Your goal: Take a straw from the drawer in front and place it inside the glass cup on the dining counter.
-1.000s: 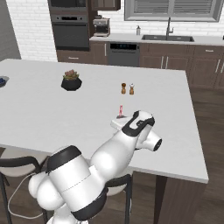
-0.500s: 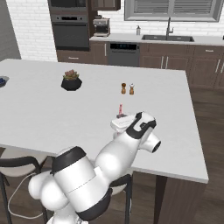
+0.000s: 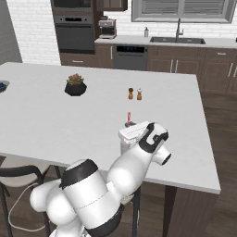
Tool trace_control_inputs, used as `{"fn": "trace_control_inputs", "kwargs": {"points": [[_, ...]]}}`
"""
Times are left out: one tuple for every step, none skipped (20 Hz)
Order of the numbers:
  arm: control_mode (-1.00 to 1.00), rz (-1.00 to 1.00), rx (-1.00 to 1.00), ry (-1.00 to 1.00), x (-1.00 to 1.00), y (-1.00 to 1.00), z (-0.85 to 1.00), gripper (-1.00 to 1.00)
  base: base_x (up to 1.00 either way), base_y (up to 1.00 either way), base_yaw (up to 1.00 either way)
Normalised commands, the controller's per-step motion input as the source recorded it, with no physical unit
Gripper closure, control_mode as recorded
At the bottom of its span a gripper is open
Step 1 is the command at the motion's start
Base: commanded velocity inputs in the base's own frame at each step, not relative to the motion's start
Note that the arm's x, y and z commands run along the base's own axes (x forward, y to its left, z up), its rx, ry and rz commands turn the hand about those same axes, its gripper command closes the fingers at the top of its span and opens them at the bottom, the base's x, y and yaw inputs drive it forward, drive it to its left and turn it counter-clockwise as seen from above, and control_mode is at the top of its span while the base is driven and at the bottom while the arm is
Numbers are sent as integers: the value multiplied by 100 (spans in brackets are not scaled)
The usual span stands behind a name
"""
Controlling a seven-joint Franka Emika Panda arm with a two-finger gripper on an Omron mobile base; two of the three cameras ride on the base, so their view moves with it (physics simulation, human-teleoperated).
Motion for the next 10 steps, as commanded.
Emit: {"fn": "trace_control_inputs", "kwargs": {"points": [[-100, 0, 0, 0, -4, -15, -14, 100, 0, 0, 0], [-100, 0, 0, 0, -6, -14, -15, 100, 0, 0, 0], [-100, 0, 0, 0, -8, -14, -17, 100, 0, 0, 0], [-100, 0, 0, 0, -10, -14, -17, 100, 0, 0, 0], [-100, 0, 0, 0, -9, -12, -20, 100, 0, 0, 0], [-100, 0, 0, 0, -11, -10, -24, 100, 0, 0, 0], [-100, -1, 0, 0, -11, -9, -23, 100, 0, 0, 0], [-100, -1, 0, 0, -11, -4, -25, 100, 0, 0, 0], [-100, -1, 0, 0, -15, 0, -24, 100, 0, 0, 0], [-100, 0, 0, 0, -22, 0, -25, 100, 0, 0, 0]]}}
